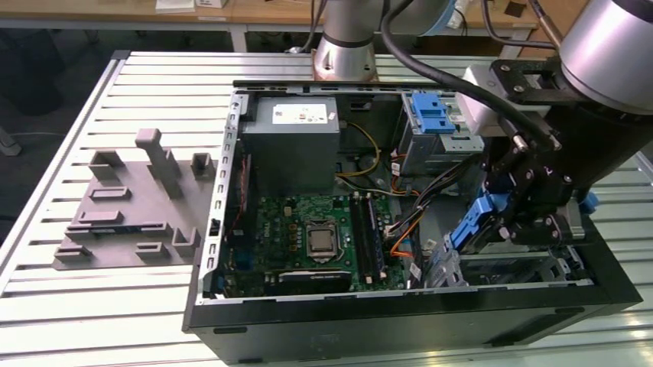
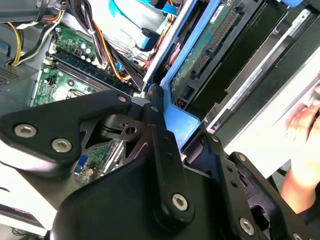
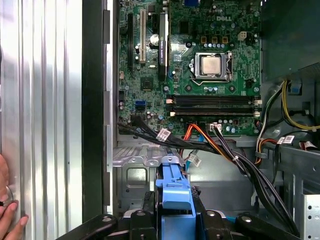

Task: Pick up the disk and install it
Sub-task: 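Insert the disk into the insertion slot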

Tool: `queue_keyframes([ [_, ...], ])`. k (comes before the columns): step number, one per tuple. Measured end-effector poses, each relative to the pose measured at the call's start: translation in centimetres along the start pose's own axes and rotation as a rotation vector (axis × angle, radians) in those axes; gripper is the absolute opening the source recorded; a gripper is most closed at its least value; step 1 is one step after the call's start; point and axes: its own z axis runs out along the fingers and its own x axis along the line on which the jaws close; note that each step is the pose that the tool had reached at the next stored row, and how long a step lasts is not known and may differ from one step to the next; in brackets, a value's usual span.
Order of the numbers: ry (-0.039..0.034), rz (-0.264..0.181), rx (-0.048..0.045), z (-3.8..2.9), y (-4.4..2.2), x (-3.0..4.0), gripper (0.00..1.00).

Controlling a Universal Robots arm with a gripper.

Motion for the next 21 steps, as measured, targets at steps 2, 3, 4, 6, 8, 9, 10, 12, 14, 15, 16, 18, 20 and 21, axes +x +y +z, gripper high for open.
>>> queue_keyframes([
  [2,0.0,0.0,0.0,0.34,0.0,0.01,0.36],
  [3,0.0001,0.0,0.0,0.51,0.0,0.02,0.36],
  [4,0.0002,0.0,-0.0001,0.69,0.0,0.02,0.36],
  [6,0.0002,0.0,0.0,1.01,0.0,0.03,0.36],
  [8,0.0002,0.0,0.0,1.14,0.0,0.03,0.36],
  [9,0.0002,0.0,0.0,1.14,-0.01,0.03,0.38],
  [10,0.0004,0.0,0.0,1.14,-0.01,0.04,0.38],
  [12,0.0003,0.0,0.0,1.15,-0.01,0.04,0.44],
  [14,0.0,0.0,0.0,1.16,0.0,0.04,0.44],
  [15,0.0001,0.0,0.0,1.16,-0.01,0.04,0.44],
  [16,0.0002,0.0,0.0,1.17,0.0,0.04,0.44],
  [18,0.0001,0.0,0.0,1.18,0.0,0.04,0.36],
  [20,0.0001,0.0,0.0,1.18,0.0,0.04,0.3],
  [21,0.0001,0.0,0.0,1.18,0.0,0.04,0.24],
])
